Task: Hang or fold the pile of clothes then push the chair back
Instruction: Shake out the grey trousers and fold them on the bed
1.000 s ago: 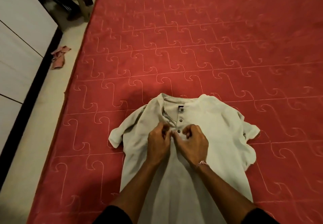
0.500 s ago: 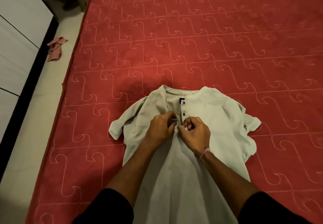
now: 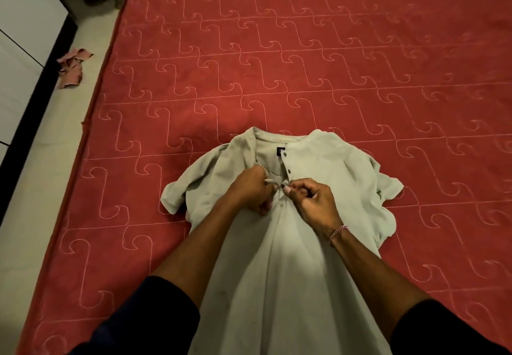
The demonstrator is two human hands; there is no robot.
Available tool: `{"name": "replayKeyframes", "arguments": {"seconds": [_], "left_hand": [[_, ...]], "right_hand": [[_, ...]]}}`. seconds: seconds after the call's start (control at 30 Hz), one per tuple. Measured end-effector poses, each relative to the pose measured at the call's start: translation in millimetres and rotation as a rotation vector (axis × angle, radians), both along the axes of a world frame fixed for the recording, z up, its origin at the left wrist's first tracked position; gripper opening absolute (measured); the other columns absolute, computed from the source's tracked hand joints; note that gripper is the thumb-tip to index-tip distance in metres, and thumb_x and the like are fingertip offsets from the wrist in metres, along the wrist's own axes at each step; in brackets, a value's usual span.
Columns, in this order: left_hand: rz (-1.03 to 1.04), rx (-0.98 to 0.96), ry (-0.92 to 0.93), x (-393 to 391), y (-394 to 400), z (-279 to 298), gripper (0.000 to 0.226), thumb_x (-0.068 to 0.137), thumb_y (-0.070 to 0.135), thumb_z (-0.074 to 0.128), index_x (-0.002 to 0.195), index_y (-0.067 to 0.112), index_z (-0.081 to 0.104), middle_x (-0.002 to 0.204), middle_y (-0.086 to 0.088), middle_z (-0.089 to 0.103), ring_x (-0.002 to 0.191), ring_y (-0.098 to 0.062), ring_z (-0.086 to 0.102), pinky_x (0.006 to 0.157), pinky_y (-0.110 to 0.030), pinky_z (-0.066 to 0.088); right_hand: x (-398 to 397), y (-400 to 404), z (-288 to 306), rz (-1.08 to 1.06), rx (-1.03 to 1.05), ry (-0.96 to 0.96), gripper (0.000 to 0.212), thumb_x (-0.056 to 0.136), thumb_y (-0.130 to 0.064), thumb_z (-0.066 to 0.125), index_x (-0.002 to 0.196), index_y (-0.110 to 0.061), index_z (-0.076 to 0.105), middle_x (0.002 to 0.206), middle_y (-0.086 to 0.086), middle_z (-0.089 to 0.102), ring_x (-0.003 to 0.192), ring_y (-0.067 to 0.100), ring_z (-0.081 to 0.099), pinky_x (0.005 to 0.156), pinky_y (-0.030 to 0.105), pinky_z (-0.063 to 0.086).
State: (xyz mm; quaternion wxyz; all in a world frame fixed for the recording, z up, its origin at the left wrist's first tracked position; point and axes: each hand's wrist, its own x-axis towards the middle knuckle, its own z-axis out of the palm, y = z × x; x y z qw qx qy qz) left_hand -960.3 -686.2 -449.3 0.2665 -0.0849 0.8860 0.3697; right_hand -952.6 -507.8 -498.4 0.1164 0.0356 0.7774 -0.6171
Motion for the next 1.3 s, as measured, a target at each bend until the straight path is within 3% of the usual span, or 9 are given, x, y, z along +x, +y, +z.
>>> {"name": "replayKeyframes", "arguments": {"seconds": [0.13, 0.23, 0.4, 0.53, 0.77, 0.97, 1.2, 1.3], "left_hand": [[0.215, 0.302, -0.071, 0.7, 9.0, 11.3, 0.026, 0.1, 0.011, 0.053, 0.086, -0.005, 0.067, 0.069, -0.014, 0.073, 0.057, -0.025, 0.07, 0.051, -0.027, 0.055], [0.349, 0.397, -0.041, 6.6, 12.3, 6.5, 0.023, 0.098, 0.012, 0.058, 0.081, 0.0, 0.067, 0.066, -0.016, 0.071, 0.053, -0.024, 0.066, 0.049, -0.026, 0.053], [0.457, 0.504, 0.002, 18.1, 12.3, -8.8, 0.025, 0.1, 0.017, 0.06, 0.083, -0.001, 0.063, 0.057, -0.013, 0.065, 0.045, -0.02, 0.06, 0.044, -0.025, 0.05], [0.493, 0.507, -0.014, 16.2, 12.0, -5.8, 0.03, 0.098, 0.019, 0.062, 0.074, 0.002, 0.061, 0.053, -0.011, 0.058, 0.04, -0.018, 0.055, 0.041, -0.023, 0.047], [0.562, 0.5, -0.078, 9.1, 15.3, -7.1, 0.043, 0.097, 0.022, 0.065, 0.057, 0.008, 0.055, 0.047, -0.007, 0.052, 0.036, -0.016, 0.05, 0.043, -0.025, 0.042], [0.578, 0.485, -0.086, 6.7, 17.6, -4.4, 0.041, 0.096, 0.019, 0.065, 0.058, 0.006, 0.056, 0.044, -0.004, 0.053, 0.035, -0.014, 0.049, 0.037, -0.021, 0.035], [0.608, 0.441, -0.087, 5.2, 19.4, -4.2, 0.041, 0.095, 0.015, 0.064, 0.056, 0.005, 0.058, 0.043, -0.006, 0.053, 0.034, -0.014, 0.047, 0.035, -0.019, 0.034], [0.631, 0.426, -0.101, 3.9, 18.7, -5.9, 0.041, 0.093, 0.012, 0.064, 0.053, 0.006, 0.059, 0.047, -0.009, 0.055, 0.036, -0.016, 0.047, 0.037, -0.021, 0.036]], "right_hand": [[-2.1, 6.0, -0.4, -0.012, -0.076, -0.016, 0.01, 0.082, -0.007, 0.081, 0.092, -0.004, 0.078, 0.086, 0.002, 0.075, 0.074, 0.004, 0.067, 0.074, 0.018, 0.051], [-3.0, 4.9, -1.9, -0.014, -0.082, -0.013, 0.013, 0.082, -0.009, 0.082, 0.094, -0.009, 0.079, 0.094, 0.006, 0.077, 0.087, 0.015, 0.073, 0.081, 0.024, 0.056], [-2.0, 2.9, -2.3, -0.009, -0.059, 0.032, 0.015, 0.079, -0.009, 0.084, 0.093, -0.004, 0.08, 0.091, 0.005, 0.076, 0.083, 0.012, 0.073, 0.077, 0.019, 0.054], [-1.3, -3.8, -3.2, -0.04, -0.027, 0.032, 0.014, 0.076, -0.011, 0.086, 0.089, -0.009, 0.081, 0.089, 0.004, 0.075, 0.081, 0.014, 0.073, 0.078, 0.024, 0.057], [-1.1, -5.6, -2.9, -0.039, 0.021, 0.046, 0.011, 0.078, -0.013, 0.085, 0.088, -0.011, 0.082, 0.088, 0.003, 0.075, 0.078, 0.009, 0.072, 0.074, 0.019, 0.054], [-1.3, -6.3, -2.5, -0.038, 0.017, 0.018, 0.009, 0.08, -0.012, 0.084, 0.089, -0.012, 0.082, 0.087, 0.003, 0.075, 0.077, 0.009, 0.072, 0.074, 0.02, 0.055], [-0.8, -5.6, -2.2, -0.021, -0.014, -0.026, 0.011, 0.083, -0.014, 0.081, 0.094, -0.012, 0.082, 0.09, 0.004, 0.076, 0.083, 0.015, 0.073, 0.085, 0.035, 0.06], [1.0, -3.7, 1.8, -0.003, -0.01, -0.003, 0.012, 0.086, -0.011, 0.077, 0.097, -0.011, 0.081, 0.091, 0.004, 0.075, 0.085, 0.013, 0.072, 0.085, 0.033, 0.059]]}}
